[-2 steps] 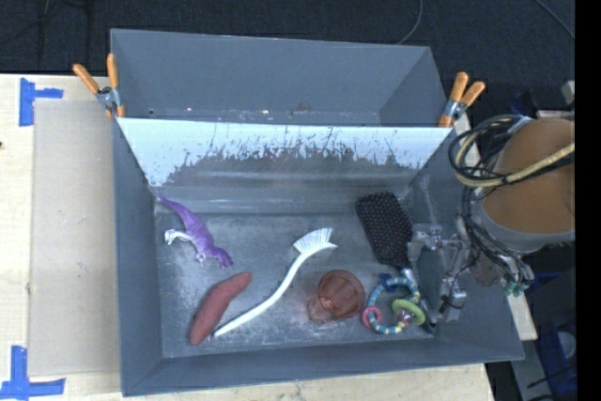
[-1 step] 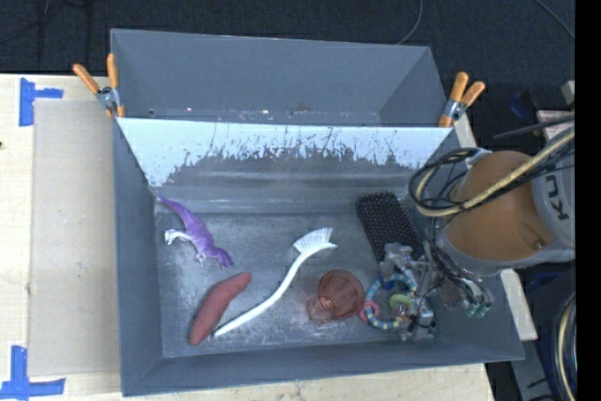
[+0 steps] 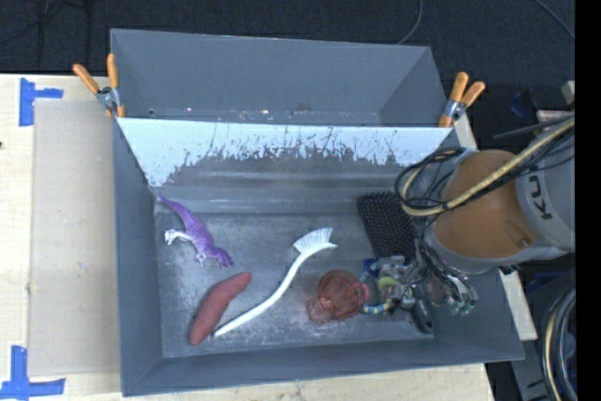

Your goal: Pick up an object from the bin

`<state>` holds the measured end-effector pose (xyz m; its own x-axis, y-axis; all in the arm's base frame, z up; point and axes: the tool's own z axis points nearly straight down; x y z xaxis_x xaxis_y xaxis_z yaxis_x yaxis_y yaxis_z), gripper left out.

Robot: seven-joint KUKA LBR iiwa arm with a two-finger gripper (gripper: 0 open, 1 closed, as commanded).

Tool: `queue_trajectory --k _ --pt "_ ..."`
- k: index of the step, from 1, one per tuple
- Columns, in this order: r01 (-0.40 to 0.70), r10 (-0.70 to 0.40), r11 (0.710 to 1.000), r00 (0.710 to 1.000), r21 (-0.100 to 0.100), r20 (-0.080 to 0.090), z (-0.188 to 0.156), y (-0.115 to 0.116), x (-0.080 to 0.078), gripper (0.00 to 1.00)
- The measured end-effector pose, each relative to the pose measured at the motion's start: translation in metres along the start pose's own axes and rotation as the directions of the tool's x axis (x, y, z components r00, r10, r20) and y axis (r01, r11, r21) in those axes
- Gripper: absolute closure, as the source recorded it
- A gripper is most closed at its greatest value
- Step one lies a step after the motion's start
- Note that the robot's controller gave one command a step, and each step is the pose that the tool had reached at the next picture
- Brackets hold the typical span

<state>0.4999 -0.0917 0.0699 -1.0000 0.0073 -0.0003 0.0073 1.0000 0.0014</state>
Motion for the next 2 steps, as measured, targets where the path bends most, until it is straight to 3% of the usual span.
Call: queue_trajectory --k 1,2 --pt "0.001 -0.001 1.0 1.0 0.0 -0.001 0.001 0.0 0.0 1.0" --pt "0.007 -0.007 1.0 1.0 -0.001 -0.006 -0.031 0.0 -0.005 1.0"
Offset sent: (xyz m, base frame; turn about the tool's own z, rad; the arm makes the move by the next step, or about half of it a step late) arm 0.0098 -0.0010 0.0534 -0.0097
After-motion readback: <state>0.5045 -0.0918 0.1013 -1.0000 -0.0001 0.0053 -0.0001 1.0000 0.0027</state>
